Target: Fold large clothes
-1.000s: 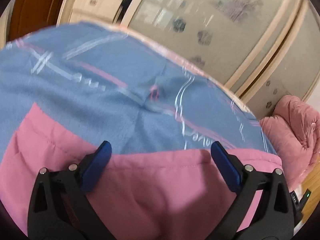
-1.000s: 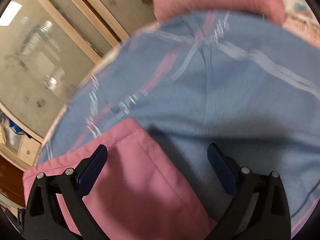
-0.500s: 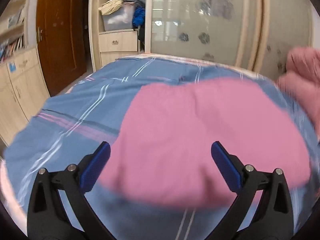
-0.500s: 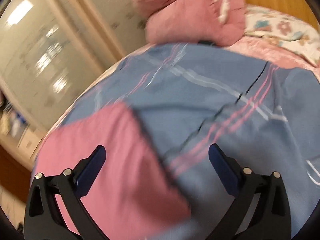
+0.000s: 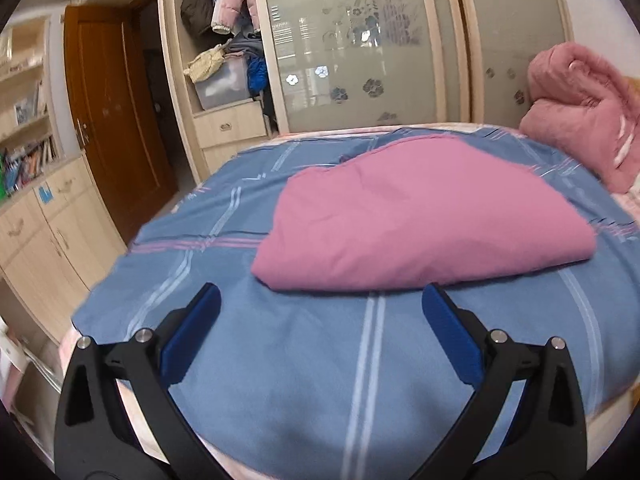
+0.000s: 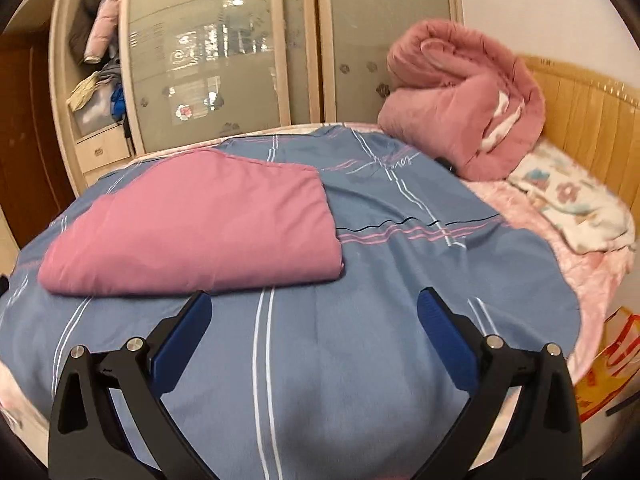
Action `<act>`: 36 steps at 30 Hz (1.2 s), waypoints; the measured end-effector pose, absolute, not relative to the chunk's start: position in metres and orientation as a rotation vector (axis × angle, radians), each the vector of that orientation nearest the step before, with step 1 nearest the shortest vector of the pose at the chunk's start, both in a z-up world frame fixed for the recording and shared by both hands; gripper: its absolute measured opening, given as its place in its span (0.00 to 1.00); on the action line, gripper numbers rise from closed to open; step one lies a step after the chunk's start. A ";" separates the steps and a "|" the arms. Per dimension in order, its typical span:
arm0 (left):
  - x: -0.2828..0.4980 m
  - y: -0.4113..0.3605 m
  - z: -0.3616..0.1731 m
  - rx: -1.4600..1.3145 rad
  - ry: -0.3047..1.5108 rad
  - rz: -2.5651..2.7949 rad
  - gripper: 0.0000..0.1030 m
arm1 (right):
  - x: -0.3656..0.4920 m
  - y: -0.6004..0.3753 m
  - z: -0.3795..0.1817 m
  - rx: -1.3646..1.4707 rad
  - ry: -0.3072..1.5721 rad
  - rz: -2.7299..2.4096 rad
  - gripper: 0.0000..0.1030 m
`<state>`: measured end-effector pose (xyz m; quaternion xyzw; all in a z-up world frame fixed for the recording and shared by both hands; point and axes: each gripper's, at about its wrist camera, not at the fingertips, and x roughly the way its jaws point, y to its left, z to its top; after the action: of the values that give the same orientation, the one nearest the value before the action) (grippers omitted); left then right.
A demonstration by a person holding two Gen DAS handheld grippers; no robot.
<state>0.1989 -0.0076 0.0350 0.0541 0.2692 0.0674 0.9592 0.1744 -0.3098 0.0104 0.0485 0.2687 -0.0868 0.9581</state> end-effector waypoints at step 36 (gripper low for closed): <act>0.156 -0.025 0.044 0.030 0.463 0.090 0.98 | 0.151 -0.253 0.024 0.075 0.469 -0.102 0.99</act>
<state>0.1559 -0.0248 0.0437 0.0149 0.2294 0.0447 0.9722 0.1507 -0.2526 0.0239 0.0372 0.2324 -0.0503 0.9706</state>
